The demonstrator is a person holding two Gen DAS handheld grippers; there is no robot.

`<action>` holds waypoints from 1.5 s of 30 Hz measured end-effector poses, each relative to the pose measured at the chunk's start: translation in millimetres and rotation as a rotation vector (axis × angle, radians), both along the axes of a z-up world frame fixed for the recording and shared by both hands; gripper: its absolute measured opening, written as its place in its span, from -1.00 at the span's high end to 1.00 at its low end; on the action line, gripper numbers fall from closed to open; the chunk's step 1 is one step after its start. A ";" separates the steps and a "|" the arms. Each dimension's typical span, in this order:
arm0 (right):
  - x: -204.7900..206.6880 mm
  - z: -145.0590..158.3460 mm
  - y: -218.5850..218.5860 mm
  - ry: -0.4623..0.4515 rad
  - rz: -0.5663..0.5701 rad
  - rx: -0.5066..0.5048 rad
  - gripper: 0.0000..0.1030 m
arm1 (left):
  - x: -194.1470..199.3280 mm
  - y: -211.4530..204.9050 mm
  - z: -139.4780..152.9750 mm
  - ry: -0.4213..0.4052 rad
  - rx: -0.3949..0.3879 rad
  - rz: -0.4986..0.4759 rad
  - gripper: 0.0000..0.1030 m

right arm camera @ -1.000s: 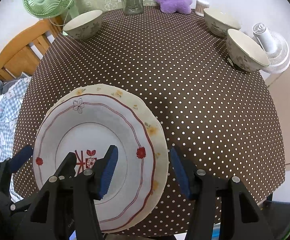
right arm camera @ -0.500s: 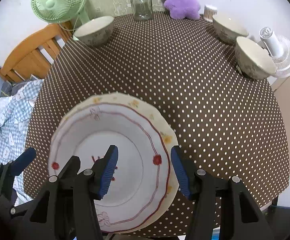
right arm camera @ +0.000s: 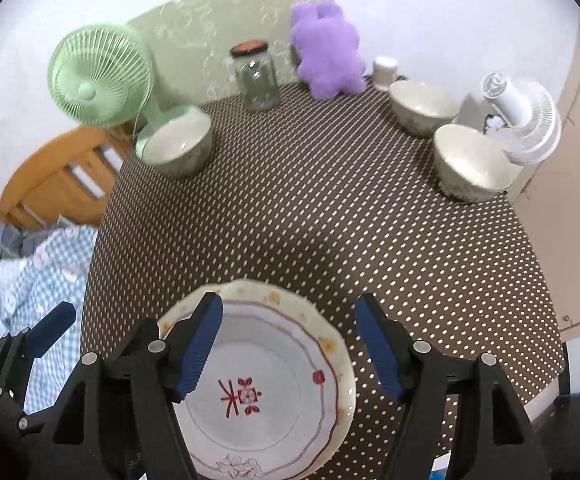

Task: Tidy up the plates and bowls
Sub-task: 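Move the right gripper to the grey bowl beside the white fan, then grasp the grey bowl's rim with the right gripper and lift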

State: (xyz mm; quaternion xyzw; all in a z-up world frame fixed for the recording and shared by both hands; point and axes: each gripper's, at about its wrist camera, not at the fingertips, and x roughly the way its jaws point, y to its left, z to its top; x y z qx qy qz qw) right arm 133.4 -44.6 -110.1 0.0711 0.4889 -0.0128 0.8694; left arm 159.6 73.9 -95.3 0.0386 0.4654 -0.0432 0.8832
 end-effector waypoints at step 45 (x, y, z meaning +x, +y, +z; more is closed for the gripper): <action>118.9 1.8 -274.9 -0.037 0.058 -0.047 -0.40 | 98.1 -261.0 -20.5 -0.020 0.000 0.118 -0.56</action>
